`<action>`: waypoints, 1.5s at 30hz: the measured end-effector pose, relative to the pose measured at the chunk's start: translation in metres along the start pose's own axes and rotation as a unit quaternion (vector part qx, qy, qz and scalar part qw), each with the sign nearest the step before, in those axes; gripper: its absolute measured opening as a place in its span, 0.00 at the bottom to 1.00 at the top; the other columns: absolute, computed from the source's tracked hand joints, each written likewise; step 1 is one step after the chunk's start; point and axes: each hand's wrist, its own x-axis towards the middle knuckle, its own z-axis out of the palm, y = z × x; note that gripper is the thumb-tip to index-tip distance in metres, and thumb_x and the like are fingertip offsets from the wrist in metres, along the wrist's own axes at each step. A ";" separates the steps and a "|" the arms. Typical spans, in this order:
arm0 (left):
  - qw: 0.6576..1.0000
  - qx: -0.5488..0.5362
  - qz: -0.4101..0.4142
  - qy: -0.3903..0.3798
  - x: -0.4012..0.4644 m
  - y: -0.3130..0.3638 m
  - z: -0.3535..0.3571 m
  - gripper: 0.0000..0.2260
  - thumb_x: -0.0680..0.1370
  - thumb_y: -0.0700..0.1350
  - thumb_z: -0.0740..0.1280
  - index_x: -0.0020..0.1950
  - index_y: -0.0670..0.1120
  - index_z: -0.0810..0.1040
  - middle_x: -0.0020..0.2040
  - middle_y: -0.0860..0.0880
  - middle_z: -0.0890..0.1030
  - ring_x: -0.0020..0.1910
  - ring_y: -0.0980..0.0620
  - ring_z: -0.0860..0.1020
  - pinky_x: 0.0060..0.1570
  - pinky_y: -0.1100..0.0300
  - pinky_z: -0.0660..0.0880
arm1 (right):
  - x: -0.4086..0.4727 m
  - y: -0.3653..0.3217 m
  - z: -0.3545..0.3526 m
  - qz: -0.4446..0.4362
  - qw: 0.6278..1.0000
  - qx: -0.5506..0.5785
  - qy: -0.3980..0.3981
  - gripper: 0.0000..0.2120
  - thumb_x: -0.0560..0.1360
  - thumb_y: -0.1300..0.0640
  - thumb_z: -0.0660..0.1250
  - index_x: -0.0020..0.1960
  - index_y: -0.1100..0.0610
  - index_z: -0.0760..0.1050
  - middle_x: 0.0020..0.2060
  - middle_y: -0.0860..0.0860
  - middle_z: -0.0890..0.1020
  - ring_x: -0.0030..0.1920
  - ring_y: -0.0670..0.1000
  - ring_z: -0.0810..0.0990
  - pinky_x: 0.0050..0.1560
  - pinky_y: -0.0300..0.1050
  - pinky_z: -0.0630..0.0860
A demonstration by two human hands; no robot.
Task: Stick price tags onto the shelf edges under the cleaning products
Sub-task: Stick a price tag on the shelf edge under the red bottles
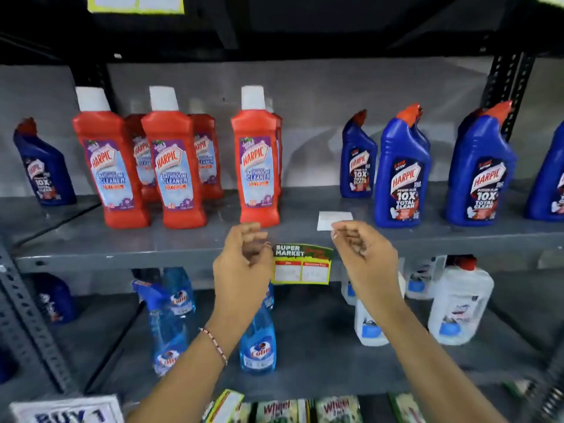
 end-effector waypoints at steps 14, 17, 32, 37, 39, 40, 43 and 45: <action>0.990 0.000 -0.114 -0.078 -0.008 -0.008 0.017 0.06 0.73 0.41 0.76 0.41 0.53 0.87 0.37 0.53 0.86 0.36 0.54 0.84 0.43 0.55 0.83 | -0.009 0.021 0.010 0.024 0.990 -0.107 -0.086 0.07 0.74 0.58 0.73 0.51 0.50 0.84 0.44 0.46 0.83 0.41 0.41 0.81 0.44 0.31 0.76; 0.990 -0.023 -0.101 -0.100 -0.014 -0.010 0.014 0.11 0.73 0.38 0.76 0.39 0.55 0.85 0.39 0.52 0.87 0.37 0.55 0.84 0.45 0.57 0.82 | -0.010 0.022 0.008 0.019 0.986 -0.136 -0.098 0.07 0.75 0.60 0.72 0.50 0.51 0.84 0.44 0.47 0.82 0.42 0.43 0.80 0.46 0.37 0.78; 0.990 -0.068 -0.127 0.008 0.006 -0.055 -0.111 0.11 0.73 0.40 0.75 0.38 0.57 0.87 0.36 0.56 0.88 0.35 0.59 0.84 0.38 0.63 0.81 | -0.038 -0.021 0.104 0.032 0.985 0.030 -0.165 0.06 0.71 0.61 0.76 0.45 0.52 0.85 0.34 0.37 0.85 0.36 0.36 0.83 0.38 0.25 0.74; 0.991 -0.055 -0.118 0.037 0.023 -0.068 -0.151 0.09 0.72 0.41 0.76 0.38 0.56 0.87 0.36 0.56 0.88 0.34 0.59 0.85 0.36 0.68 0.79 | -0.047 -0.036 0.152 0.019 0.987 0.036 -0.153 0.05 0.71 0.61 0.76 0.46 0.54 0.85 0.36 0.39 0.85 0.37 0.37 0.83 0.40 0.28 0.77; 0.990 -0.057 -0.118 0.052 0.028 -0.074 -0.162 0.09 0.72 0.40 0.76 0.39 0.55 0.87 0.36 0.56 0.88 0.34 0.60 0.85 0.34 0.69 0.78 | -0.050 -0.041 0.167 0.010 0.989 0.032 -0.144 0.05 0.71 0.60 0.76 0.46 0.53 0.86 0.37 0.41 0.86 0.38 0.39 0.84 0.42 0.32 0.79; 0.990 -0.056 -0.116 0.059 0.030 -0.077 -0.167 0.08 0.73 0.40 0.76 0.40 0.55 0.87 0.36 0.56 0.88 0.32 0.61 0.84 0.33 0.70 0.77 | -0.051 -0.043 0.174 0.006 0.990 0.025 -0.141 0.05 0.71 0.59 0.76 0.46 0.53 0.86 0.38 0.42 0.86 0.39 0.40 0.84 0.43 0.35 0.80; 0.989 -0.059 -0.113 0.069 0.035 -0.085 -0.175 0.07 0.73 0.40 0.76 0.41 0.53 0.86 0.34 0.58 0.87 0.29 0.63 0.81 0.29 0.72 0.74 | -0.052 -0.047 0.190 0.004 0.991 0.009 -0.137 0.04 0.72 0.58 0.75 0.46 0.51 0.85 0.39 0.42 0.87 0.40 0.42 0.85 0.45 0.44 0.82; 0.989 -0.062 -0.113 0.074 0.037 -0.089 -0.177 0.08 0.72 0.39 0.76 0.40 0.53 0.86 0.33 0.58 0.86 0.30 0.63 0.81 0.31 0.71 0.75 | -0.053 -0.047 0.196 -0.001 0.992 -0.002 -0.128 0.04 0.72 0.58 0.75 0.46 0.51 0.85 0.39 0.42 0.86 0.40 0.43 0.84 0.45 0.46 0.82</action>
